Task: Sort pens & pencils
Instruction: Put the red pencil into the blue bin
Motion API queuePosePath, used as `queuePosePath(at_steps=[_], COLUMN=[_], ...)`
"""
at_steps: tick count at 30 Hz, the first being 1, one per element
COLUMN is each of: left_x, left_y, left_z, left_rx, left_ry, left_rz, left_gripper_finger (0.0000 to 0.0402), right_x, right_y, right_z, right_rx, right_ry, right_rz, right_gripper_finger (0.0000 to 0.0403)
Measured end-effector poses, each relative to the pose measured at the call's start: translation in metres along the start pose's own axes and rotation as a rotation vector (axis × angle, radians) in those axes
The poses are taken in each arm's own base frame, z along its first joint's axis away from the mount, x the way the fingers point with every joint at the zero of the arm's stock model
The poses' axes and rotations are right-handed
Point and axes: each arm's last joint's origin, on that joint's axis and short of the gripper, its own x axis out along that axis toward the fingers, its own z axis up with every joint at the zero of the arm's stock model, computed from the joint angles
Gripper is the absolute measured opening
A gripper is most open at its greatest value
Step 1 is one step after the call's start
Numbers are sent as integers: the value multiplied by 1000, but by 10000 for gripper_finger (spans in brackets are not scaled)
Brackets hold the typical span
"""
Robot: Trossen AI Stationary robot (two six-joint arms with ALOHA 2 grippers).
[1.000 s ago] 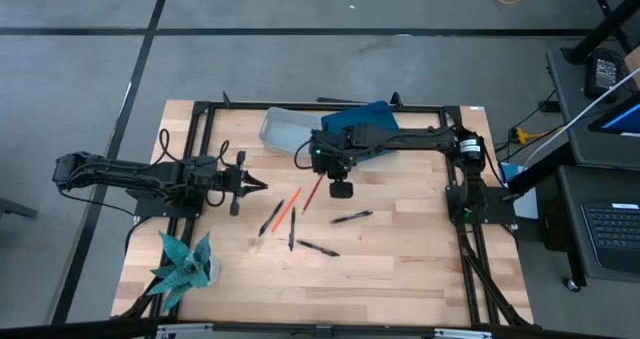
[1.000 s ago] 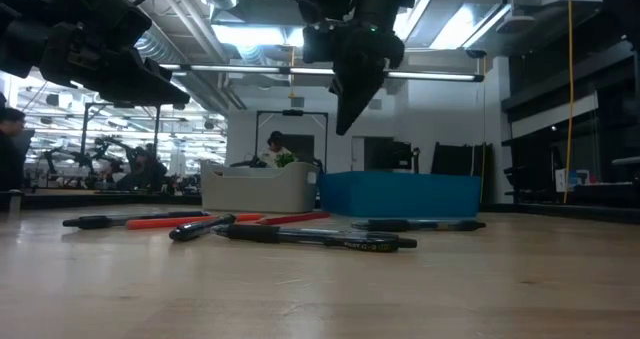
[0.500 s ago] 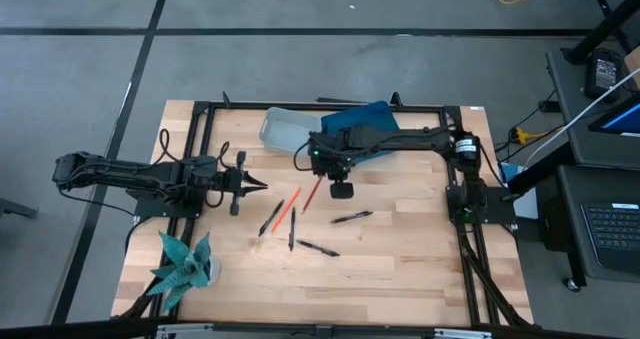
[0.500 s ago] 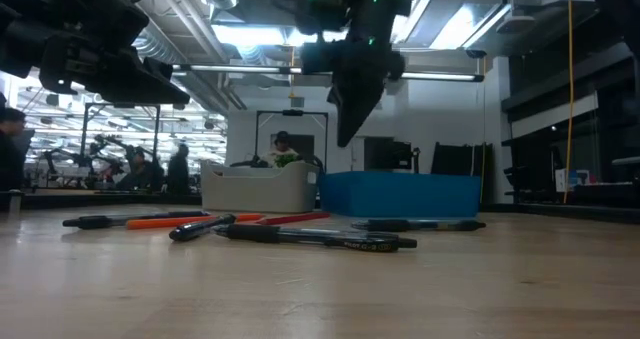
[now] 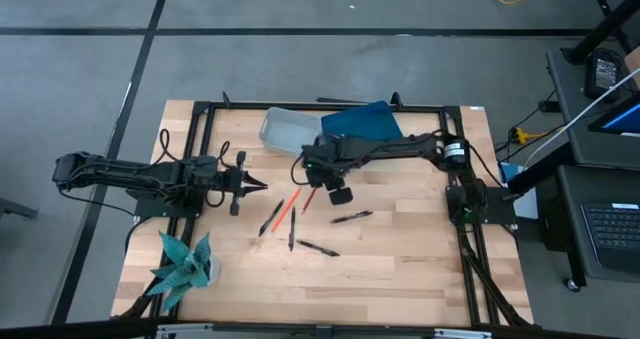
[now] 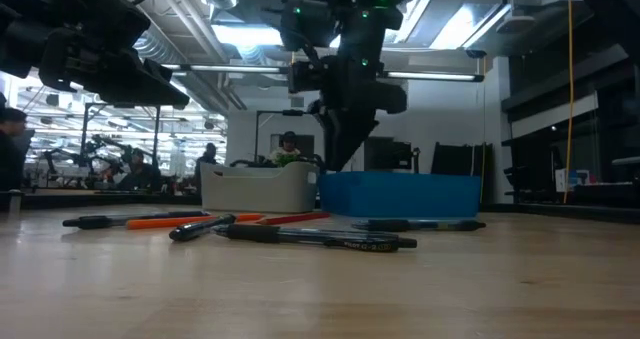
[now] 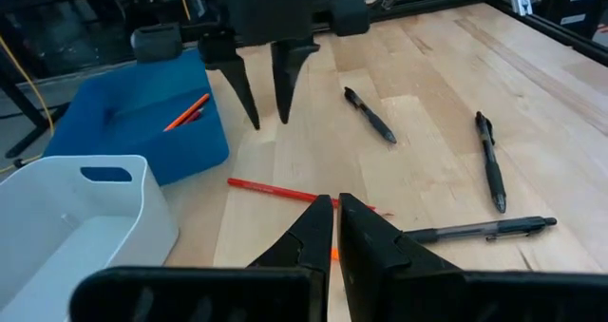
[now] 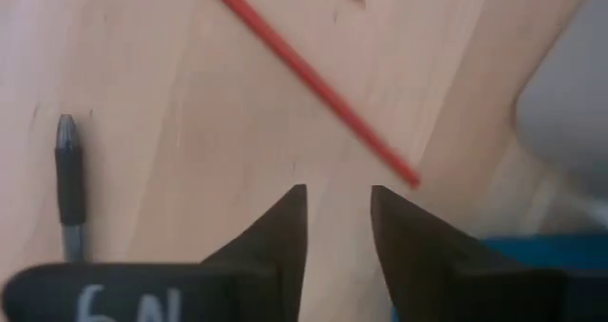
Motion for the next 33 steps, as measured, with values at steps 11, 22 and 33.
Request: queuePosePath(at_steps=[11,22,33], left_x=[0,0,0], left_y=[0,0,0], left_z=[0,0,-1], left_rx=[-25,-25,-21], left_ry=[1,5,8], left_rz=[-1,-1,-1], left_gripper_finger=[14,14,14], right_x=[13,42,52], right_y=[17,16,8], right_z=[18,19,19], right_rx=[-259,-351,-403], right_ry=[-63,-40,-77], right_rz=[-28,-18,-8], right_gripper_finger=[142,142,142])
